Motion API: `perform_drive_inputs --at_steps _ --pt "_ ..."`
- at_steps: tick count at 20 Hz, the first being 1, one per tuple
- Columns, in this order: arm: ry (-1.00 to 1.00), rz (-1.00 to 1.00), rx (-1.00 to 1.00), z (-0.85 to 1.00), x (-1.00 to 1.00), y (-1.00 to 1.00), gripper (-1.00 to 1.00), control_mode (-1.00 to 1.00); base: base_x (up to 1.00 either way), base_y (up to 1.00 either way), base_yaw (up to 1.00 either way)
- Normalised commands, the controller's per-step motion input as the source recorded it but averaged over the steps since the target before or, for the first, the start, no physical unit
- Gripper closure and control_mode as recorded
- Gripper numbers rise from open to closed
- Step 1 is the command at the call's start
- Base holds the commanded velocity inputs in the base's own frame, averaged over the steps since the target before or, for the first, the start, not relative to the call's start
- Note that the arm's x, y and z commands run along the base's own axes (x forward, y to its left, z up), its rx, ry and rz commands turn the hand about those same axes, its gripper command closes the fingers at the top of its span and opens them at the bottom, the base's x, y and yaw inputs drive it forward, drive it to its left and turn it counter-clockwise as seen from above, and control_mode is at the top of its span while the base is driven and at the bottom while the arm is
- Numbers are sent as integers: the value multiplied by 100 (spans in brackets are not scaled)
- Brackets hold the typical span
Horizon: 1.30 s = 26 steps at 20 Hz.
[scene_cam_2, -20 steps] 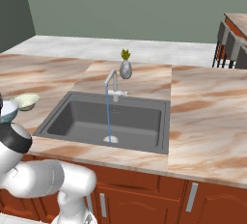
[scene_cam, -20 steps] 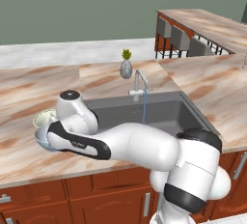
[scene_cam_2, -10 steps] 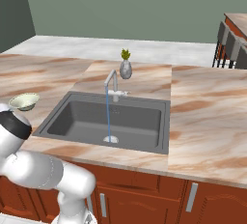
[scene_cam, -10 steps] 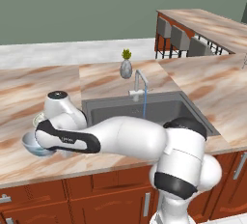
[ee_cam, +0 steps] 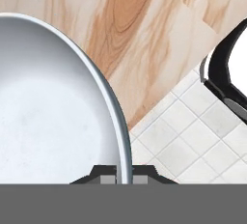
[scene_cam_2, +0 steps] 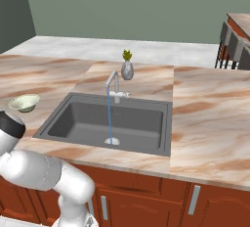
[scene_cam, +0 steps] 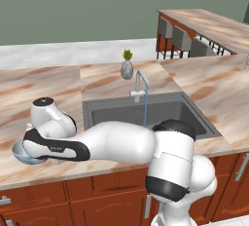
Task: Rinse each bowl for a few seconds and place them down in the sink or on the counter.
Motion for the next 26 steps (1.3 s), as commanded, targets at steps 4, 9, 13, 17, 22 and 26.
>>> perform_drive_inputs --at_steps 4,9,13,17,22,26 --pt "0 6 -5 -19 0 18 100 -100 0 0 0" --pt "0 6 -2 -23 1 16 100 -100 0 0 0" --pt "0 4 0 -20 13 13 100 -100 0 0 0" --pt "0 4 2 -30 16 3 100 -100 0 0 0" --pt "0 3 4 -32 22 2 100 -100 0 0 0" --pt "0 2 5 -34 21 15 100 -100 0 0 0"
